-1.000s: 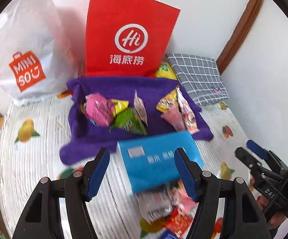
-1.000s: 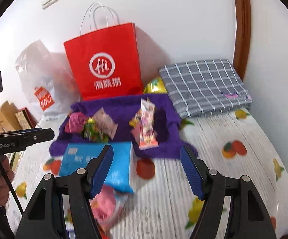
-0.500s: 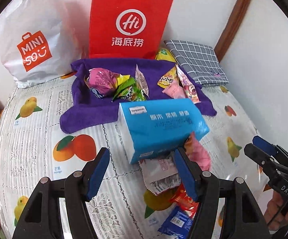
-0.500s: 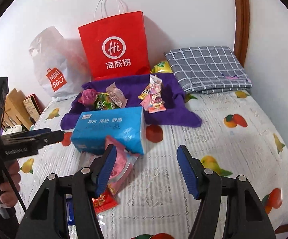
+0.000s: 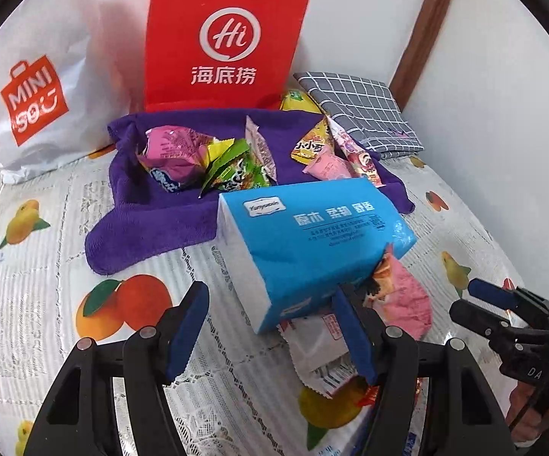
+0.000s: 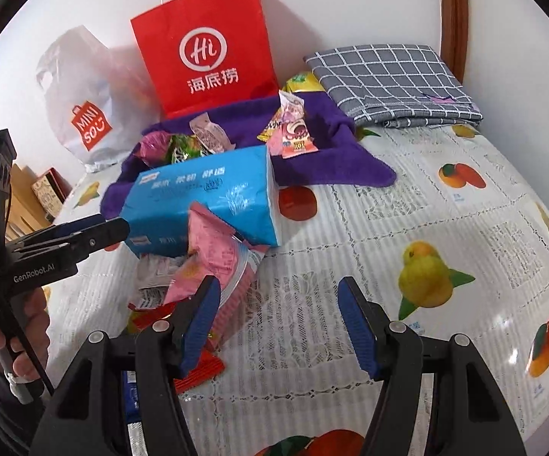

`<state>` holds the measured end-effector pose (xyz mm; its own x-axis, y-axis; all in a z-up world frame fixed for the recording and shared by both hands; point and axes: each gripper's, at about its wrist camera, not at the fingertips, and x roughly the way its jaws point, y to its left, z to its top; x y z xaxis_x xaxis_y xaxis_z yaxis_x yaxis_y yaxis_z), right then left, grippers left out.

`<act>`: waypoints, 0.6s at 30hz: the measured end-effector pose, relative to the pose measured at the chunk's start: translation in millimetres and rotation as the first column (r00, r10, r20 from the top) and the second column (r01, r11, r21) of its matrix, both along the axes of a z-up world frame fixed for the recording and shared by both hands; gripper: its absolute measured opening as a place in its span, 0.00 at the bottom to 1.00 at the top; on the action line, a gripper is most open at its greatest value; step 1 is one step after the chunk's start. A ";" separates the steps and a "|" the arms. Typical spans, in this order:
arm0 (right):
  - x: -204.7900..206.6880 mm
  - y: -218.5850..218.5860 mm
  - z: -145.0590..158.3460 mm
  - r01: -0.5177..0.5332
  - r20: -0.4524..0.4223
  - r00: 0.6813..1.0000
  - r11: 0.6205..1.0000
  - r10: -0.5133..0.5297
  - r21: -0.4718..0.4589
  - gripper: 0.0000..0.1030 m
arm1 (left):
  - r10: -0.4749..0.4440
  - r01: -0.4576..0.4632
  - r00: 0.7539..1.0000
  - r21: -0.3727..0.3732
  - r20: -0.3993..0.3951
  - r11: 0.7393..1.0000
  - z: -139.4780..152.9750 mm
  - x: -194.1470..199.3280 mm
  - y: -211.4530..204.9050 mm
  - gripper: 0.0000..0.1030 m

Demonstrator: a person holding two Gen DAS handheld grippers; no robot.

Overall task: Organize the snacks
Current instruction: 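Move both tools back toward the snacks beside the blue tissue box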

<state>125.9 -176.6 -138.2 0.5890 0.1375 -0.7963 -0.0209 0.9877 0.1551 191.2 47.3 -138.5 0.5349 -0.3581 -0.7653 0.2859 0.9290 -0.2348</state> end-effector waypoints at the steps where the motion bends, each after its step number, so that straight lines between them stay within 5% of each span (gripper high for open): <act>1: 1.7 1.4 -2.2 0.000 -0.002 1.000 1.000 0.000 0.005 0.62 | 0.006 -0.006 1.000 -0.005 -0.003 1.000 -1.5 0.3 1.0 0.64; 18: 25.0 15.9 -29.0 -0.036 -0.015 0.999 0.998 0.037 0.058 0.63 | 0.036 -0.038 0.999 -0.095 -0.020 0.995 -13.4 4.3 4.1 0.64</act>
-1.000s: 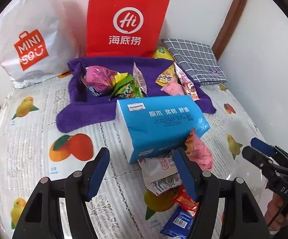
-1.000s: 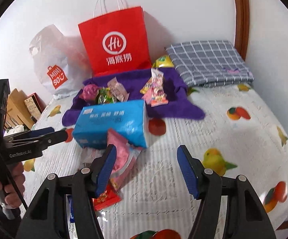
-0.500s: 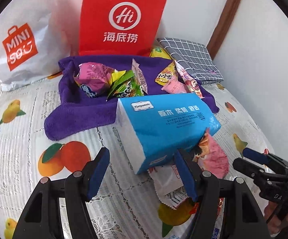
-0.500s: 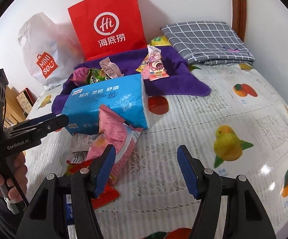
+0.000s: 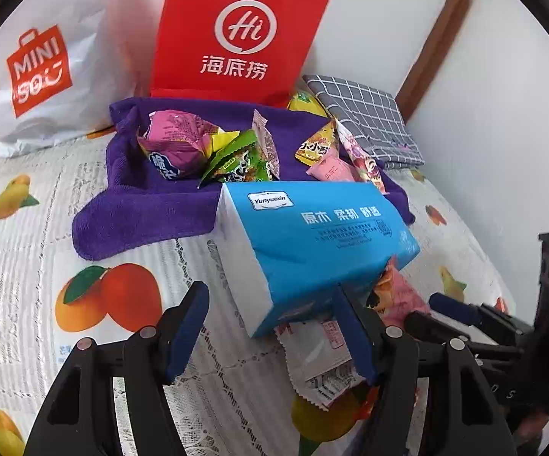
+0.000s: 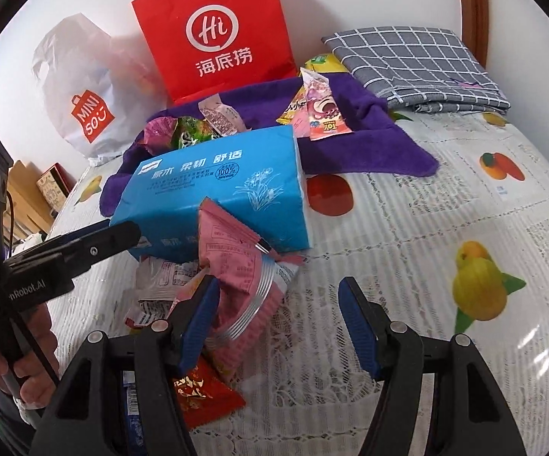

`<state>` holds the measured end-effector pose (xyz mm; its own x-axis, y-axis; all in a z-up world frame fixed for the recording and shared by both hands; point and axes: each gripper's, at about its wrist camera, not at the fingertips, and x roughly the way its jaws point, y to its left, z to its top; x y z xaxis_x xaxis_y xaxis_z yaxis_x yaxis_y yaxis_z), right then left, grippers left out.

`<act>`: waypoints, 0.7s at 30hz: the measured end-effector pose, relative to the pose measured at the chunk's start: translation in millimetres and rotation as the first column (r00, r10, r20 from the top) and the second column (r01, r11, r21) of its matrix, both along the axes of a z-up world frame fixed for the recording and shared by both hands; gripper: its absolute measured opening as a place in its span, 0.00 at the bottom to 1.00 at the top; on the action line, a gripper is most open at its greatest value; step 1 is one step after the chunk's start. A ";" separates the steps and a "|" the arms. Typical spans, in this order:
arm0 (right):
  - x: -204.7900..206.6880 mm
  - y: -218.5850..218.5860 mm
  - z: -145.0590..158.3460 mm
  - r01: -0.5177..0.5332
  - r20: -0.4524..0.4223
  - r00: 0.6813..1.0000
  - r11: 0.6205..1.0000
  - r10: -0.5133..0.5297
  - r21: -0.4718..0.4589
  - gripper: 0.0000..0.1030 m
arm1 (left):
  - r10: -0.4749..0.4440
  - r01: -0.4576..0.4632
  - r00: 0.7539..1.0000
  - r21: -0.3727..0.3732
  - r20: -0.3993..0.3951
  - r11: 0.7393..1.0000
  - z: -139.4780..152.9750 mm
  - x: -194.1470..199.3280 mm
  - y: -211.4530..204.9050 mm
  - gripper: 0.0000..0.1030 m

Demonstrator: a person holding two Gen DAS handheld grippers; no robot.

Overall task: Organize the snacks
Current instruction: 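Move both tools back toward the snacks beside the blue tissue box, then grasp the pink striped snack bag with the right tool while the left tool grasps the white wrapper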

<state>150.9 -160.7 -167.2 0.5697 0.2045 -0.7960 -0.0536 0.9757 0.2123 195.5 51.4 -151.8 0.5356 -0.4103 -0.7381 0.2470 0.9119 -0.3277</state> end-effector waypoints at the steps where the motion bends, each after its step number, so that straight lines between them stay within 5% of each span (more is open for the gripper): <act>1: 1.1 -0.3 -0.8 -0.001 -0.002 1.000 1.000 0.001 0.010 0.64 | -0.002 0.002 1.000 -0.010 -0.004 1.000 -0.3 0.3 0.3 0.64; 13: 13.2 20.5 -11.0 -0.046 -0.013 0.999 0.998 0.046 0.035 0.63 | -0.015 0.015 1.000 0.022 -0.020 1.000 -7.2 2.8 -3.9 0.64; 21: 9.3 13.7 -9.2 -0.032 0.018 0.999 0.999 0.032 0.035 0.50 | -0.005 0.005 0.999 -0.001 -0.046 1.000 -11.1 5.3 -0.3 0.64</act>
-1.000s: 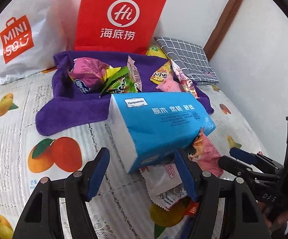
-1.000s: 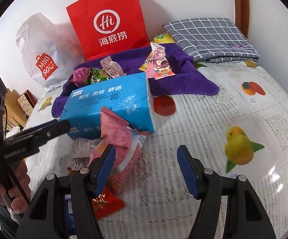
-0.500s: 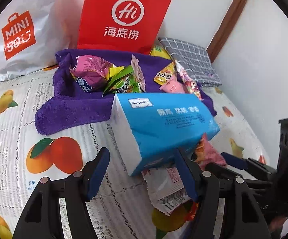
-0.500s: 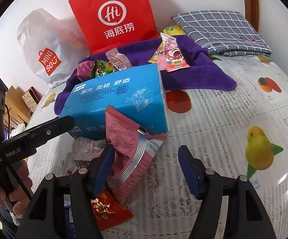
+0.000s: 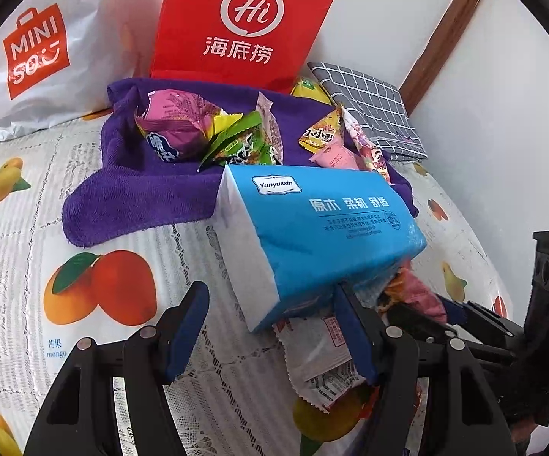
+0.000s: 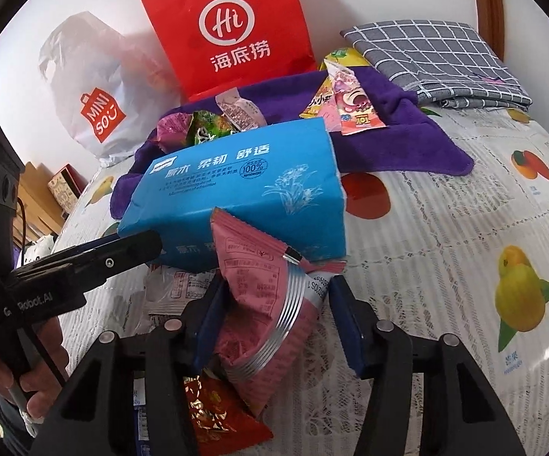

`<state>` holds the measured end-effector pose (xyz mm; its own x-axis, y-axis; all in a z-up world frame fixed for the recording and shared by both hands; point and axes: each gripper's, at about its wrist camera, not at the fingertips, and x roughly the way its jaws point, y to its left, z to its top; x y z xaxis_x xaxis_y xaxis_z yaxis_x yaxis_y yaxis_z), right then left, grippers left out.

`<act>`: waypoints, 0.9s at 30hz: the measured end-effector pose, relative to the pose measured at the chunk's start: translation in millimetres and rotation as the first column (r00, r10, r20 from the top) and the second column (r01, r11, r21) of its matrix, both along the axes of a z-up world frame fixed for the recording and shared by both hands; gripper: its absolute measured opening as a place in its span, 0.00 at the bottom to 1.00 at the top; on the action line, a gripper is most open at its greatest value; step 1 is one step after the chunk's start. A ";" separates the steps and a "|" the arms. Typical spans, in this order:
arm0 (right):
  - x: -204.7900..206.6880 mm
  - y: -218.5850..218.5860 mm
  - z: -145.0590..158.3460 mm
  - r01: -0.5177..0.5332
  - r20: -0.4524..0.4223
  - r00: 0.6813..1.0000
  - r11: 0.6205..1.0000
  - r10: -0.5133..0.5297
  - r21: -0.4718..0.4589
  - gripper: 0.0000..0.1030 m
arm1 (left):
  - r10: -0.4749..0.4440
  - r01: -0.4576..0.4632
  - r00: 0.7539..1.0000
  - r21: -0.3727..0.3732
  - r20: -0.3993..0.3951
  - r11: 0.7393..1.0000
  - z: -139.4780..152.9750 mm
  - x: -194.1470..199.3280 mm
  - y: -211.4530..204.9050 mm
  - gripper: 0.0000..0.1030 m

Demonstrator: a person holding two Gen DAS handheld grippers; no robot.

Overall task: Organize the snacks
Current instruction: 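Grasp the pink striped snack bag with the right tool while the left tool grasps the white wrapper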

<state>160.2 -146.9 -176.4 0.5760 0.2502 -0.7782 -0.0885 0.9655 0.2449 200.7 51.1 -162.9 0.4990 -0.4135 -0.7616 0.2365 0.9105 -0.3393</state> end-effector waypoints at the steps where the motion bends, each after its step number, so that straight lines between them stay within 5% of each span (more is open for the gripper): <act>1: -2.4 -2.1 2.0 0.003 0.009 1.000 1.000 -0.002 -0.008 0.50 | 0.000 0.000 1.000 0.001 0.000 1.000 0.1 -0.3 0.0 0.64; 16: -28.5 -50.7 16.2 0.101 0.065 0.993 0.992 -0.096 -0.081 0.49 | -0.017 0.016 0.999 -0.022 -0.048 1.000 -5.3 1.9 -4.0 0.64; 21: -34.9 -66.0 9.0 0.153 0.093 0.986 0.975 -0.139 -0.159 0.49 | -0.029 0.028 0.998 -0.010 -0.059 1.000 -8.6 1.6 -9.9 0.64; 27: -39.8 -72.2 5.6 0.155 0.116 0.984 0.978 -0.139 -0.138 0.49 | -0.043 0.045 0.997 0.033 -0.060 0.998 -12.4 -0.1 -19.8 0.64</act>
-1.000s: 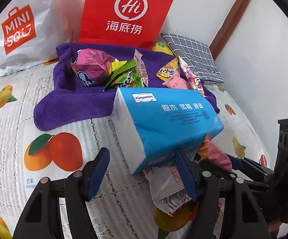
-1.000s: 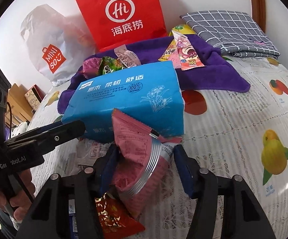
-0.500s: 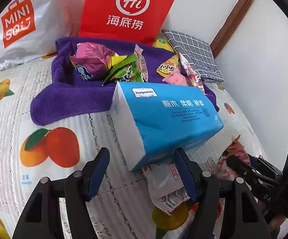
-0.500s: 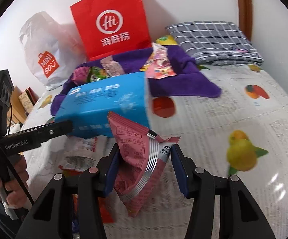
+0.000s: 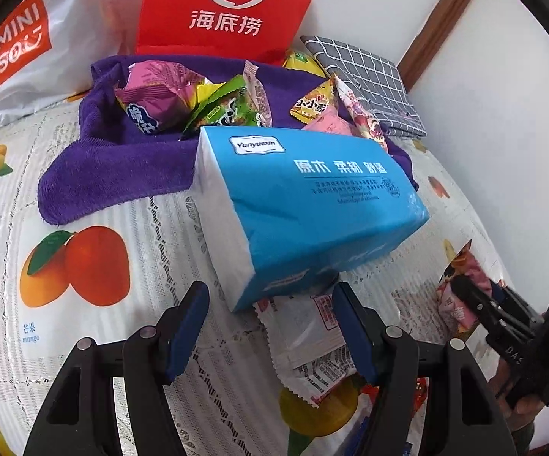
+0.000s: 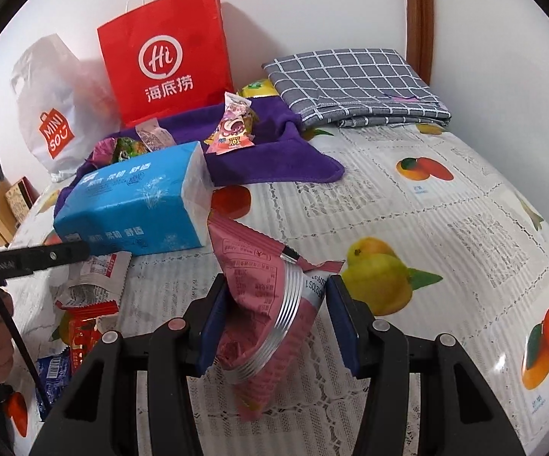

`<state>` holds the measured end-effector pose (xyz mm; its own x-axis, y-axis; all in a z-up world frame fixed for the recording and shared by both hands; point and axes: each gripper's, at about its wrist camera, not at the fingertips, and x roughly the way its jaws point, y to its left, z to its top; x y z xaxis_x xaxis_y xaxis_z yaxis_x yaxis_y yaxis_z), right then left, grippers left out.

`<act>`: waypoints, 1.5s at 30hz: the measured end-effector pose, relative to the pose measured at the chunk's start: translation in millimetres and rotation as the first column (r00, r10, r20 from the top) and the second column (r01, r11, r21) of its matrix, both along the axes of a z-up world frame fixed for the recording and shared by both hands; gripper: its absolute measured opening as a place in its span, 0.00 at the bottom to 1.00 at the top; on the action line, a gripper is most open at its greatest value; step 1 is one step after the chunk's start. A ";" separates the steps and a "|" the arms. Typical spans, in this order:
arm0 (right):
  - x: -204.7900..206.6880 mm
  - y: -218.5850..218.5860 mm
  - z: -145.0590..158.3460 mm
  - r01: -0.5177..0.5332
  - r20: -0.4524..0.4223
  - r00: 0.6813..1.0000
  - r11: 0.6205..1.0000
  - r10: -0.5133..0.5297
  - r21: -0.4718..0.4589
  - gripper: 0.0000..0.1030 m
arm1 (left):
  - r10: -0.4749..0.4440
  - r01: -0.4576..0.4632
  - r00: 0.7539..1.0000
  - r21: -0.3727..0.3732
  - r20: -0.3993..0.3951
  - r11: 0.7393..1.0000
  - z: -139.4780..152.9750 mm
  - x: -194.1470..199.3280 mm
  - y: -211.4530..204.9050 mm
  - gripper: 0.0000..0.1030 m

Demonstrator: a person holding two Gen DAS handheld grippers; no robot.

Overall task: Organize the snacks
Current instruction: 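Grasp the pink striped snack bag with the right tool while the left tool grasps the white wrapper, then carry both held bags up and over the purple towel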

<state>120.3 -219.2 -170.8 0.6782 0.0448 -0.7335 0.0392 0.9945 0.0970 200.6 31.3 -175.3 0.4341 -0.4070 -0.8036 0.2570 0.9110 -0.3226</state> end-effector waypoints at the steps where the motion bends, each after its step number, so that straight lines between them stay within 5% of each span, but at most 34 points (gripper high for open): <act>1: -0.2 1.0 -0.1 -0.008 0.001 1.000 1.000 0.008 0.000 0.49 | -0.003 0.003 1.000 0.002 0.000 1.000 -0.1 -0.1 -1.1 0.64; 14: 8.5 -7.7 -9.0 -0.016 -0.052 0.998 0.996 0.020 0.086 0.51 | -0.030 0.028 0.999 0.033 0.035 0.999 -0.8 -3.7 -14.7 0.77; 25: 13.8 -7.6 -13.4 -0.024 -0.083 0.996 0.994 0.032 0.104 0.55 | -0.066 0.044 0.992 0.201 0.105 0.979 -3.9 -14.2 -42.4 0.82; 36: 15.0 1.6 -14.3 -0.046 -0.100 0.994 0.997 0.052 0.059 0.62 | 0.003 -0.023 0.992 0.162 0.123 0.987 0.1 -17.3 -25.8 0.50; 45: 14.5 1.9 -13.9 -0.056 -0.099 0.993 0.996 0.062 0.065 0.59 | 0.057 -0.075 0.990 0.138 0.130 0.988 3.0 -40.0 -21.3 0.43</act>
<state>134.8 -217.3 -184.7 0.5959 0.1304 -0.7924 -0.0067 0.9875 0.1575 160.6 10.0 -172.3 0.5574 -0.2593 -0.7887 0.2248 0.9616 -0.1573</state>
